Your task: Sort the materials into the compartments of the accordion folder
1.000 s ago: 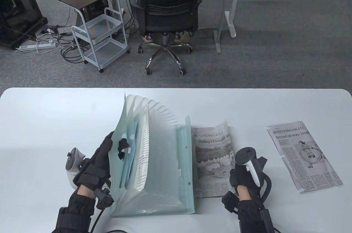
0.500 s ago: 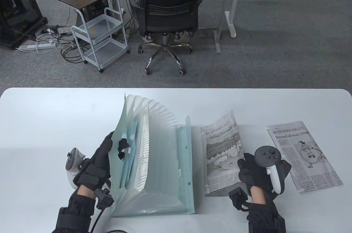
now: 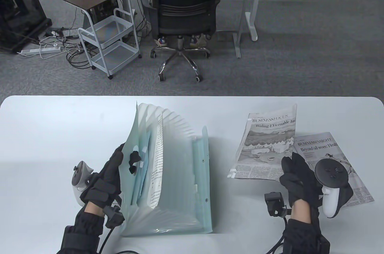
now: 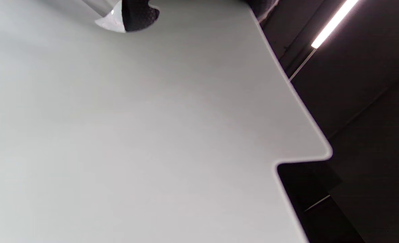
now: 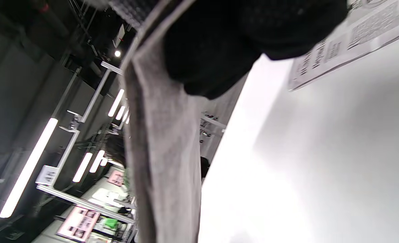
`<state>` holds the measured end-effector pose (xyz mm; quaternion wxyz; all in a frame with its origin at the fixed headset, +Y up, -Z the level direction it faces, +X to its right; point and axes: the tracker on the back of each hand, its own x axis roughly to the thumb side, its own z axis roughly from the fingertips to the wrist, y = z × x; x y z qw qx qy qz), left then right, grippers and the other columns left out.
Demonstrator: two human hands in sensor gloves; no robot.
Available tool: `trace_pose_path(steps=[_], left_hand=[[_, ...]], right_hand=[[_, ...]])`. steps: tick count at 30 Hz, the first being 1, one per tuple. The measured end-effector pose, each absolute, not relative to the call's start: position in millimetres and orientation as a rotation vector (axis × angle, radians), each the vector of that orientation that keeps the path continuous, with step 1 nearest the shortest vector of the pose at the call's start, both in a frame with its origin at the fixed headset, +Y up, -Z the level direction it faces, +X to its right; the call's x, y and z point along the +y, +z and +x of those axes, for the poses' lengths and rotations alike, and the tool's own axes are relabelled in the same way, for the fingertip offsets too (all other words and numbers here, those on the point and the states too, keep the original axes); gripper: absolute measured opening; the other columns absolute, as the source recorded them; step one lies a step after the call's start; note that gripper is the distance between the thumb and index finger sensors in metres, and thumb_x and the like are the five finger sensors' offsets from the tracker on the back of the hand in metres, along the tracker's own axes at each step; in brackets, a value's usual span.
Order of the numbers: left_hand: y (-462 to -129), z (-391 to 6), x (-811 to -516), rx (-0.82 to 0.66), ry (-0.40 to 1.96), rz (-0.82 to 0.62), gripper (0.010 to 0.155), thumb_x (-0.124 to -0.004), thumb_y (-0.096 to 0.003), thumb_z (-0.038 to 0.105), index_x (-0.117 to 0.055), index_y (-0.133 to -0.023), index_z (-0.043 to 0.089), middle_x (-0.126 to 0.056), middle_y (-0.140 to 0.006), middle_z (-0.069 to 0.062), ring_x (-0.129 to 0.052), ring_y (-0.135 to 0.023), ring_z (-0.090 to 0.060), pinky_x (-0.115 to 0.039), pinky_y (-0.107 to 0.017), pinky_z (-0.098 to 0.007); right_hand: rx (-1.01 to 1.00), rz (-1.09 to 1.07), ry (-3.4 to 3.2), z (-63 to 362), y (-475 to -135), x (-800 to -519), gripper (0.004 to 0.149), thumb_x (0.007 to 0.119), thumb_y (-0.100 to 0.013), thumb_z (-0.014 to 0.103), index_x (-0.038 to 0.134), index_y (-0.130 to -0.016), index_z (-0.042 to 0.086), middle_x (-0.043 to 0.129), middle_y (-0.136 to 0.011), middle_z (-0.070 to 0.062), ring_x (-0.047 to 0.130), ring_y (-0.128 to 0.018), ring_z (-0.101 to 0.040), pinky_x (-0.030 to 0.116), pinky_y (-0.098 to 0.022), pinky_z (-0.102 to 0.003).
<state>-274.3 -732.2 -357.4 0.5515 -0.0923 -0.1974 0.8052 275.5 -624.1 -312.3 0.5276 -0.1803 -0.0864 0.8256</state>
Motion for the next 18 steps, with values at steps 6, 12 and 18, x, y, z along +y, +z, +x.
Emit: trace_pose_path(steps=[6, 12, 18], left_hand=[[-357.6, -273.8, -732.4, -0.467, 1.901, -0.22, 0.07, -0.053, -0.0752, 0.046, -0.022, -0.124, 0.006, -0.053, -0.115, -0.023, -0.013, -0.116, -0.056, -0.017, -0.072, -0.07], [-357.6, -273.8, -732.1, -0.467, 1.902, -0.219, 0.07, -0.053, -0.0752, 0.046, -0.022, -0.124, 0.006, -0.053, -0.115, -0.023, -0.013, -0.116, -0.056, -0.017, -0.072, -0.07], [-357.8, -274.5, -732.2, -0.467, 1.899, -0.215, 0.07, -0.053, -0.0752, 0.046, -0.022, -0.124, 0.006, -0.053, -0.115, -0.023, -0.013, -0.116, -0.055, -0.017, -0.071, -0.071]], right_hand=[[-0.249, -0.31, 1.807, 269.9, -303.7, -611.4, 0.045, 0.065, -0.064, 0.015, 0.062, -0.103, -0.007, 0.086, -0.072, -0.023, 0.1, -0.034, -0.011, 0.09, -0.031, -0.033], [-0.294, -0.19, 1.682, 253.8, -290.6, -594.6, 0.046, 0.064, -0.064, 0.015, 0.061, -0.103, -0.008, 0.085, -0.074, -0.024, 0.101, -0.035, -0.01, 0.091, -0.031, -0.032], [-0.29, -0.087, 1.796, 214.4, -287.9, -573.8, 0.046, 0.065, -0.063, 0.013, 0.062, -0.102, -0.011, 0.086, -0.078, -0.028, 0.102, -0.036, -0.01, 0.091, -0.032, -0.032]])
